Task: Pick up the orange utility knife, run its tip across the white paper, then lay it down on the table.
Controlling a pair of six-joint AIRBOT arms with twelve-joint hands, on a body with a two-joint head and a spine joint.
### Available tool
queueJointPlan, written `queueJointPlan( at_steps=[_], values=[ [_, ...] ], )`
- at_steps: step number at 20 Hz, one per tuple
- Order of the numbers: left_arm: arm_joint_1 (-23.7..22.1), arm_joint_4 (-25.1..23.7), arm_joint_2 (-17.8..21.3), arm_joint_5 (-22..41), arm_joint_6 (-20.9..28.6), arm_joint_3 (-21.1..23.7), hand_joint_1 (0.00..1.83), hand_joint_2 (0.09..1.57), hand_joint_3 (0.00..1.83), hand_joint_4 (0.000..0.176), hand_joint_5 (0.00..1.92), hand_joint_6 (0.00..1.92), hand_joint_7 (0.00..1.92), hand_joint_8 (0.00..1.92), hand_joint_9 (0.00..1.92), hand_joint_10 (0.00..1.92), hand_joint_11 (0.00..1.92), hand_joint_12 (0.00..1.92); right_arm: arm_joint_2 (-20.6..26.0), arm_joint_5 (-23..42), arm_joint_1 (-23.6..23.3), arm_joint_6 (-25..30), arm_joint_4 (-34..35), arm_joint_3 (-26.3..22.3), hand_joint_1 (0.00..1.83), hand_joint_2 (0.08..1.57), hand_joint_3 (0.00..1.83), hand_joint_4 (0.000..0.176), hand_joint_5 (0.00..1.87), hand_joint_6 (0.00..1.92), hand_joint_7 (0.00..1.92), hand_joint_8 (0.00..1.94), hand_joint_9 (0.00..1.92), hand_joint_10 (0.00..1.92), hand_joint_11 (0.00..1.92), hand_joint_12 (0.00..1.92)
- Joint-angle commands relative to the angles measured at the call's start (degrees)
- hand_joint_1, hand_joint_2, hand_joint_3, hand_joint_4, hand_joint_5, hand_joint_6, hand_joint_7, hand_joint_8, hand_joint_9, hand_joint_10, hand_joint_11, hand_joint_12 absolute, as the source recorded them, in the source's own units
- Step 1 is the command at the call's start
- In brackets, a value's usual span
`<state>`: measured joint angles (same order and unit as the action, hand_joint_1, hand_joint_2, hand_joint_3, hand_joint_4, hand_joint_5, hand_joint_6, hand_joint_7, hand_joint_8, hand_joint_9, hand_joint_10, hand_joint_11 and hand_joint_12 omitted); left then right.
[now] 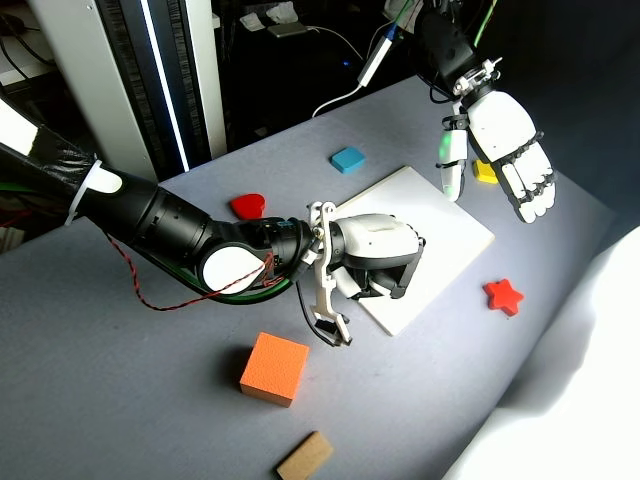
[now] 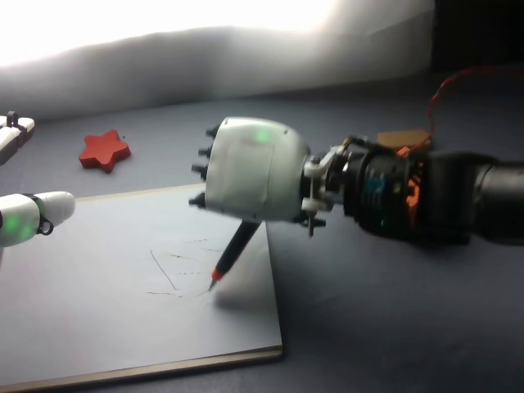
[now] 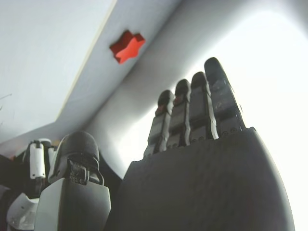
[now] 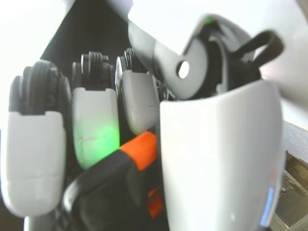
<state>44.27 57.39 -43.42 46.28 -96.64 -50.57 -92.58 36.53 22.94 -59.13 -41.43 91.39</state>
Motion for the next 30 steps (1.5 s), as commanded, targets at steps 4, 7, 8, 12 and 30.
queueJointPlan(
  at_steps=[4, 7, 8, 12, 30],
  values=[
    [-0.66, -2.05, 0.25, 6.09, -0.41, 0.46, 0.0, 1.25, 0.0, 0.013, 0.0, 0.0, 0.04, 0.0, 0.02, 0.0, 0.0, 0.35, 6.06, 0.37, -4.54, 3.73, 5.88, -8.12, 1.48, 0.84, 0.94, 0.176, 1.57, 1.92, 1.75, 1.94, 1.84, 1.92, 1.92, 1.92],
    [-1.61, -2.07, 0.18, 6.07, -1.24, 1.16, 0.0, 1.24, 0.0, 0.019, 0.0, 0.0, 0.04, 0.0, 0.02, 0.0, 0.0, 0.35, 10.71, -5.57, -5.92, 8.35, 5.88, -13.87, 1.47, 0.84, 0.93, 0.176, 1.55, 1.92, 1.74, 1.94, 1.84, 1.92, 1.92, 1.92],
    [-2.43, -2.08, -0.09, 5.74, -1.82, 1.64, 0.0, 1.24, 0.0, 0.018, 0.0, 0.0, 0.04, 0.0, 0.02, 0.0, 0.0, 0.36, 12.8, -8.54, -6.36, 10.62, 5.88, -16.64, 1.47, 0.84, 0.93, 0.176, 1.55, 1.92, 1.74, 1.94, 1.84, 1.92, 1.92, 1.92],
    [-4.65, -2.07, -1.24, 5.32, -2.99, 4.78, 0.0, 1.24, 0.0, 0.021, 0.0, 0.0, 0.04, 0.0, 0.03, 0.0, 0.0, 0.4, 19.83, -22.49, -8.21, 14.07, 14.12, -26.5, 1.48, 0.85, 0.93, 0.176, 1.54, 1.92, 1.73, 1.94, 1.83, 1.92, 1.92, 1.92],
    [-5.89, -2.06, -3.99, 8.05, -4.99, 13.93, 0.0, 1.24, 0.0, 0.021, 0.0, 0.0, 0.04, 0.0, 0.03, 0.0, 0.0, 0.47, 26.69, -27.36, 1.2, 10.24, 28.3, -33.54, 1.47, 0.81, 0.96, 0.176, 1.36, 1.92, 1.55, 1.94, 1.7, 1.92, 1.75, 1.92]
  ],
)
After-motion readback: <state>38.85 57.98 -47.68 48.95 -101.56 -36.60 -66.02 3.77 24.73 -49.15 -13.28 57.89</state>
